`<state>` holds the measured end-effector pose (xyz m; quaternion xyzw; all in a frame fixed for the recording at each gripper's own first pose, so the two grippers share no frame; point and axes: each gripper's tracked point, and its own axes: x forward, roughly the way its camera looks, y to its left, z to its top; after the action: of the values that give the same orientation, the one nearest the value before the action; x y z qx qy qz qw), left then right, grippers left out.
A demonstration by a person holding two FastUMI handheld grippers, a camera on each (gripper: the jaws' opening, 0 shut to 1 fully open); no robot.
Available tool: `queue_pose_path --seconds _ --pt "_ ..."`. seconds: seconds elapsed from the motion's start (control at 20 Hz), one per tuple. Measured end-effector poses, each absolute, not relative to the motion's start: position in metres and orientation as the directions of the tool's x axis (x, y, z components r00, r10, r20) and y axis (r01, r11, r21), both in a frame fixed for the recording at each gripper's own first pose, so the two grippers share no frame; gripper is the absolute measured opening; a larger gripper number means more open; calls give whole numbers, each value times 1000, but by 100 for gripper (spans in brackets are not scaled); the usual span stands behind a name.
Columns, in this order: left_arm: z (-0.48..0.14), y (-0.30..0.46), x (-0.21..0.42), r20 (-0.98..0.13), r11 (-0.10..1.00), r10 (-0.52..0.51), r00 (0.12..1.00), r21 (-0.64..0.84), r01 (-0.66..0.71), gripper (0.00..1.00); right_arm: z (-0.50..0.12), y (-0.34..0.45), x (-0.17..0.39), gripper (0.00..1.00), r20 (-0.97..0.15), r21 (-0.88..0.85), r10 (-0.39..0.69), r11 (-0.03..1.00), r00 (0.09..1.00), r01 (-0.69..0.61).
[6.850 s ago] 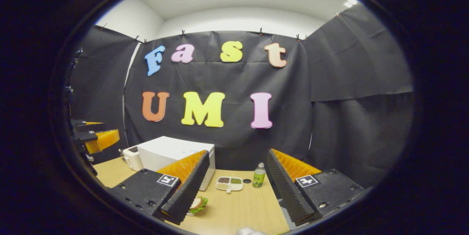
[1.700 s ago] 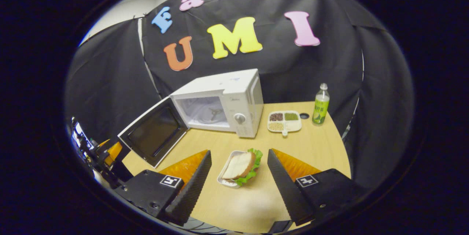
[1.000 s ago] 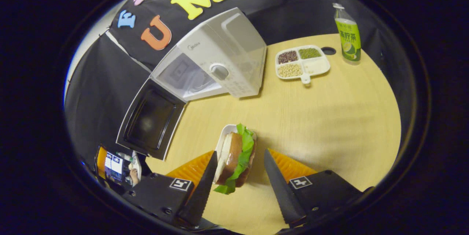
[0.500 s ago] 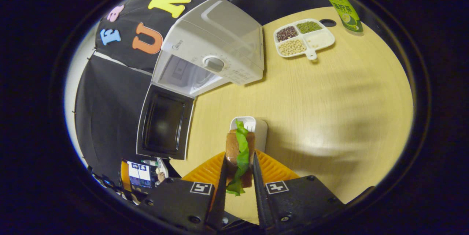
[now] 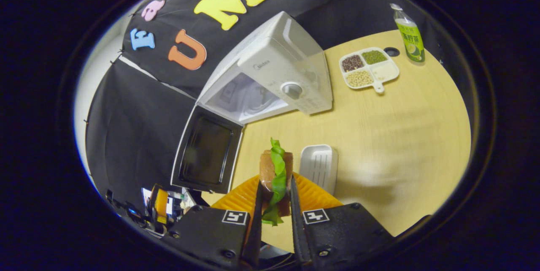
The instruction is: Open the microwave oven with the left hand, put the food in, and close the microwave oven.
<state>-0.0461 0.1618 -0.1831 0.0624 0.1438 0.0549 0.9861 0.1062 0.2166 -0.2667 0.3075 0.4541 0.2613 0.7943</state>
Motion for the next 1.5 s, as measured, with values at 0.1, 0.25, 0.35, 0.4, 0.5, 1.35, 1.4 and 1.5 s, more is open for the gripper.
queue_pose_path --seconds 0.1,0.25,0.35,0.4,0.5,1.35,1.4,1.5 --pt "-186 165 -49 -274 988 100 957 139 -64 97 -258 238 112 25 -535 726 690 671 488 -153" --pt "-194 162 -51 -287 988 55 956 152 -11 97 -252 273 129 24 -491 732 670 664 557 -154" --pt "-195 161 -52 -288 989 29 957 145 14 96 -247 297 144 31 -440 762 654 634 616 -130" --pt "-196 161 -53 -290 990 21 957 138 20 96 -244 306 152 31 -412 777 642 618 647 -118" --pt "-197 158 -54 -287 991 4 958 126 34 96 -246 325 173 31 -364 798 611 594 703 -103" --pt "-210 188 -45 -309 991 18 951 129 23 96 -302 420 331 23 -198 924 208 366 958 112" --pt "-209 190 -45 -310 990 24 950 139 20 96 -308 425 340 31 -208 914 196 388 958 119" --pt "-209 198 -46 -308 986 46 950 166 6 96 -316 435 354 24 -215 898 170 422 962 126"
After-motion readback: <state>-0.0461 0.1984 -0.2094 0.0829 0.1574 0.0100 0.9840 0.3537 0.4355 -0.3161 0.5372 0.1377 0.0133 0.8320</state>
